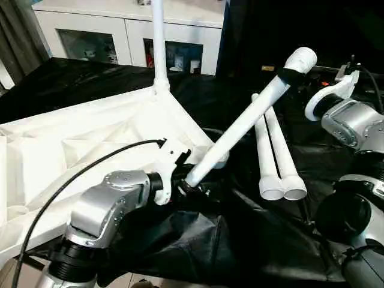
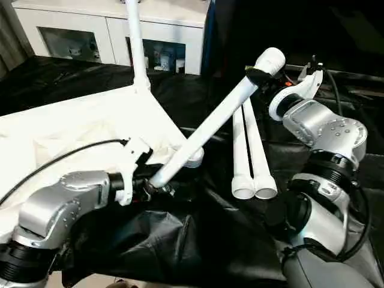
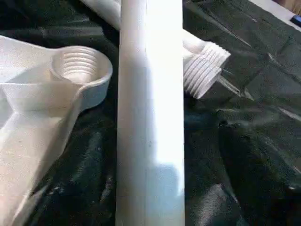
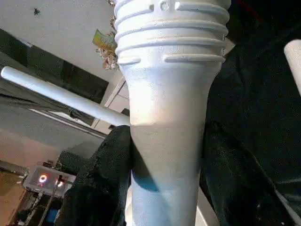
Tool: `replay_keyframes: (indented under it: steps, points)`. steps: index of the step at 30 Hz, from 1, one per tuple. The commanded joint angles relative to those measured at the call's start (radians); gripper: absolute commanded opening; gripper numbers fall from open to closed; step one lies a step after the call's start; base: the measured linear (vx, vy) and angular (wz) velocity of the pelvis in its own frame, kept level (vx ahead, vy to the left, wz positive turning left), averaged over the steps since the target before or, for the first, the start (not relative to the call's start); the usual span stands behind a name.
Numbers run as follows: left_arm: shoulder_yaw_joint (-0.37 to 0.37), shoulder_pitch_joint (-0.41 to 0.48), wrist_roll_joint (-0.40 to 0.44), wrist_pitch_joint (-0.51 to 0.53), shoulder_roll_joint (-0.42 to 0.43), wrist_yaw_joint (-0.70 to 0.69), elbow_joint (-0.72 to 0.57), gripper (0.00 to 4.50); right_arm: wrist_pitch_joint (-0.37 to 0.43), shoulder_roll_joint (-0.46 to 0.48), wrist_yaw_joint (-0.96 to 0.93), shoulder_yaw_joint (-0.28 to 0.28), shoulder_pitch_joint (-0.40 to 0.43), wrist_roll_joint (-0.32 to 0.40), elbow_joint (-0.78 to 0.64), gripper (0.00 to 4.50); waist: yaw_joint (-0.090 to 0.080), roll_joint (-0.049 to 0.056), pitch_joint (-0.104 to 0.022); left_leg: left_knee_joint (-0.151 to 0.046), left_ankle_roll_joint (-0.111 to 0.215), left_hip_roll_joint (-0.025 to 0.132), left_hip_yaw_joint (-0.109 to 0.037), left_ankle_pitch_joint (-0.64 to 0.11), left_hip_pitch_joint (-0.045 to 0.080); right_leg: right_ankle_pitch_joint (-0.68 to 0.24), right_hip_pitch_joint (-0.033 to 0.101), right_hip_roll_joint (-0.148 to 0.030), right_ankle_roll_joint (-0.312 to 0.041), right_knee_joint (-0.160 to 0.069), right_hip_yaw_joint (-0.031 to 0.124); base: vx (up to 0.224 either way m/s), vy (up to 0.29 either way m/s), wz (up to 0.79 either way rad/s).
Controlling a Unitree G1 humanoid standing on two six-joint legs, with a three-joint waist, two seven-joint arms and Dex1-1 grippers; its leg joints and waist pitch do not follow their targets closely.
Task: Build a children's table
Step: Pick table leg
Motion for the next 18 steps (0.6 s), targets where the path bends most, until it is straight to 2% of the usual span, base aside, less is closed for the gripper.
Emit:
replay_keyframes:
  steps: [1,4,8,9,10,11,15,18]
  points:
    - [0.009,-0.010,-0.023,0.003,0.000,0.008,-0.023,3.52,-0.011,-0.002,-0.017,0.003,-0.030,0.050,0.015,1.89,0.002,-0.007,-0.078,-0.060,-0.006,0.028,-0.003,-0.122,0.008,-0.280,0.059,-0.069,-0.091,-0.071,0.056,0.000,0.000,0.00]
    - [0.019,-0.007,-0.036,0.001,-0.001,0.008,-0.026,3.17,-0.014,-0.001,-0.022,0.013,-0.028,0.062,0.015,1.89,0.000,-0.007,-0.079,-0.059,-0.004,0.028,-0.003,-0.117,0.007,-0.260,0.059,-0.067,-0.093,-0.068,0.056,0.000,0.000,0.00]
    - [0.028,-0.002,-0.049,0.005,-0.005,0.004,-0.031,2.95,-0.009,-0.001,-0.022,0.010,-0.028,0.057,0.014,1.89,0.000,-0.008,-0.081,-0.058,0.000,0.027,-0.003,-0.099,0.005,-0.231,0.061,-0.066,-0.101,-0.063,0.057,0.000,0.000,0.00]
    - [0.034,0.000,-0.058,0.007,-0.011,0.005,-0.032,2.71,-0.005,0.000,-0.023,0.008,-0.029,0.059,0.013,1.89,0.000,-0.008,-0.081,-0.058,0.001,0.028,-0.003,-0.097,0.005,-0.225,0.061,-0.066,-0.104,-0.062,0.057,0.000,0.000,0.00]
    - [0.038,0.000,-0.063,0.007,-0.013,0.005,-0.032,2.71,-0.005,0.000,-0.025,0.003,-0.033,0.065,0.020,1.89,-0.001,-0.015,-0.081,-0.058,0.004,0.028,-0.002,-0.093,0.004,-0.223,0.062,-0.066,-0.105,-0.062,0.057,0.000,0.000,0.00]
    - [0.039,-0.001,-0.065,0.008,-0.013,0.006,-0.031,2.67,-0.006,0.000,-0.027,0.000,-0.036,0.069,0.024,1.89,-0.001,-0.011,-0.082,-0.057,0.005,0.028,-0.002,-0.091,0.004,-0.223,0.062,-0.067,-0.106,-0.061,0.058,0.000,0.000,0.00]
    - [0.041,-0.005,-0.069,0.000,-0.011,0.009,-0.031,2.26,-0.011,-0.003,-0.035,0.010,-0.041,0.078,0.031,1.89,-0.003,-0.018,-0.080,-0.057,0.007,0.027,-0.001,-0.095,0.005,-0.242,0.061,-0.066,-0.099,-0.064,0.058,0.000,0.000,0.00]
    - [0.051,-0.023,-0.081,0.001,-0.005,0.010,-0.024,2.15,-0.016,-0.009,-0.034,0.029,-0.054,0.074,0.039,1.89,-0.003,-0.017,-0.079,-0.057,0.005,0.027,-0.001,-0.099,0.006,-0.257,0.059,-0.067,-0.093,-0.065,0.057,0.000,0.000,0.00]
